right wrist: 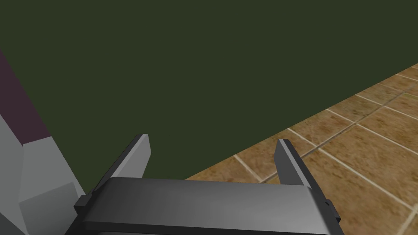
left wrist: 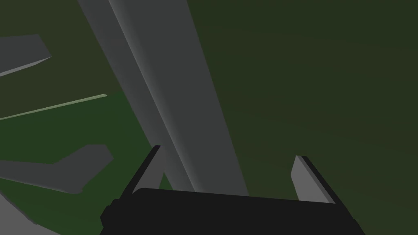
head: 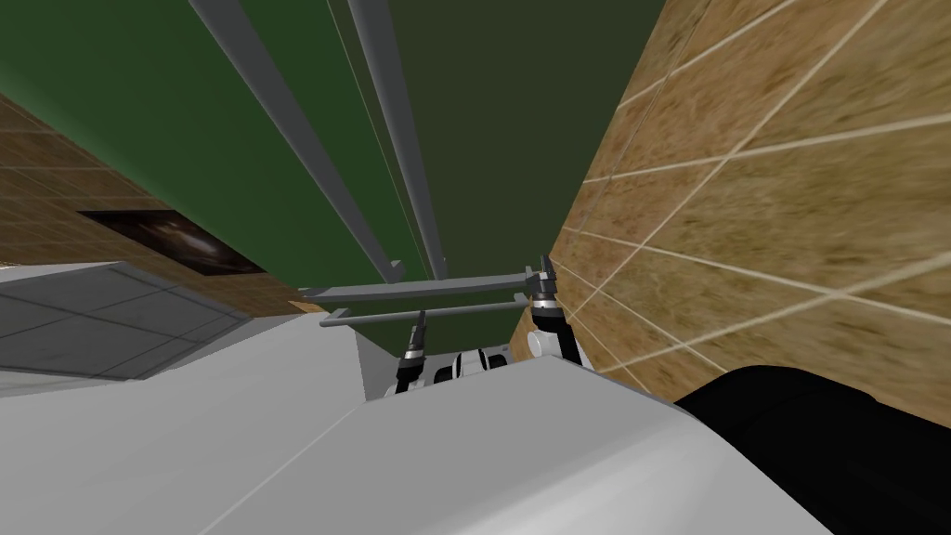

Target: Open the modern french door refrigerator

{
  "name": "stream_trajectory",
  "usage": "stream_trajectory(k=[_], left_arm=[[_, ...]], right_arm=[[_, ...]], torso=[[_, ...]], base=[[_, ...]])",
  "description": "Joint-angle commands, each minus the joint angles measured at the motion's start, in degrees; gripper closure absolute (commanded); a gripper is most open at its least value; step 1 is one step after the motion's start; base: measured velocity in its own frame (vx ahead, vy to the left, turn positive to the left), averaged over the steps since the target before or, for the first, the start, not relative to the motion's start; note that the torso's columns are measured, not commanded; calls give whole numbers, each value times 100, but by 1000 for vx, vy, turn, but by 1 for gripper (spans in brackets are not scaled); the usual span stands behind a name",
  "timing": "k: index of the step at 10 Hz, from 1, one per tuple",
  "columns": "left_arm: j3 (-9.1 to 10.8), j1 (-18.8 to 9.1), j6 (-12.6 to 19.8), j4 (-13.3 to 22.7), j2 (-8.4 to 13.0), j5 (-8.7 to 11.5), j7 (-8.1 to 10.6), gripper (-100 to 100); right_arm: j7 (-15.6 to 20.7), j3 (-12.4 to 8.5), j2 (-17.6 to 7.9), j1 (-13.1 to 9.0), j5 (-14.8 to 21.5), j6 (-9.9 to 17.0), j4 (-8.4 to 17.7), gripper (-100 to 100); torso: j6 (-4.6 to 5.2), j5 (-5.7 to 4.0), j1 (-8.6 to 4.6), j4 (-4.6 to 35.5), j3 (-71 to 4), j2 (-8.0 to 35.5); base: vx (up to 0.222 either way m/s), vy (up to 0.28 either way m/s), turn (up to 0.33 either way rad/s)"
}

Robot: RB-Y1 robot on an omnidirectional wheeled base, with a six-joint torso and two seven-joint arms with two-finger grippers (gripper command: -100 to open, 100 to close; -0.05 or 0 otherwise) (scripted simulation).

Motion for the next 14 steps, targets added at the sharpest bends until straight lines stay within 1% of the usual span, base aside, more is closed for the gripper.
stream_trajectory(k=[1,2,3,4,6,7,8,9,11,13,14], left_arm=[[22,-181,302,-110,18,11,33,-100],[30,-246,401,-148,25,15,44,-100],[13,-177,347,-165,10,5,32,-100],[14,-116,202,-71,11,7,22,100],[-5,45,-47,26,-6,-2,-5,100],[-9,78,-97,45,-9,-4,-11,100],[-18,15,-92,-70,-42,-2,-14,100],[-23,-52,73,-117,-20,-7,15,100],[-25,-94,208,-147,-2,-11,38,100],[-26,-136,343,-177,16,-15,61,100],[-28,-177,478,-207,34,-19,84,100]], right_arm=[[0,0,0,0,0,0,0,0],[0,0,0,0,0,0,0,0],[0,0,0,0,0,0,0,0],[0,0,0,0,0,0,0,0],[0,0,0,0,0,0,0,0],[0,0,0,0,0,0,0,0],[0,0,0,0,0,0,0,0],[0,0,0,0,0,0,0,0],[0,0,0,-2,0,0,0,0],[0,0,0,-2,0,0,0,0],[0,0,0,-1,0,0,0,0]], torso=[[0,0,-2,-2,-2,-4],[-1,-1,-2,-3,-5,-8],[1,-1,-1,-1,-7,-13],[2,0,2,-3,-11,-19],[-2,18,21,-43,-21,-48],[-1,22,23,-52,-26,-58],[3,28,24,-62,-29,-69],[2,19,19,-45,-32,-65],[-5,15,16,-28,5,-4],[-7,10,13,-27,-16,-33],[-7,7,13,-27,-24,-44]], base=[[-3,-12,5],[-5,-12,9],[-7,-6,6],[3,7,-15],[7,13,-8],[-1,13,2],[-10,2,0],[-100,-7,28],[-146,8,14],[-114,-4,16],[-122,1,23]])
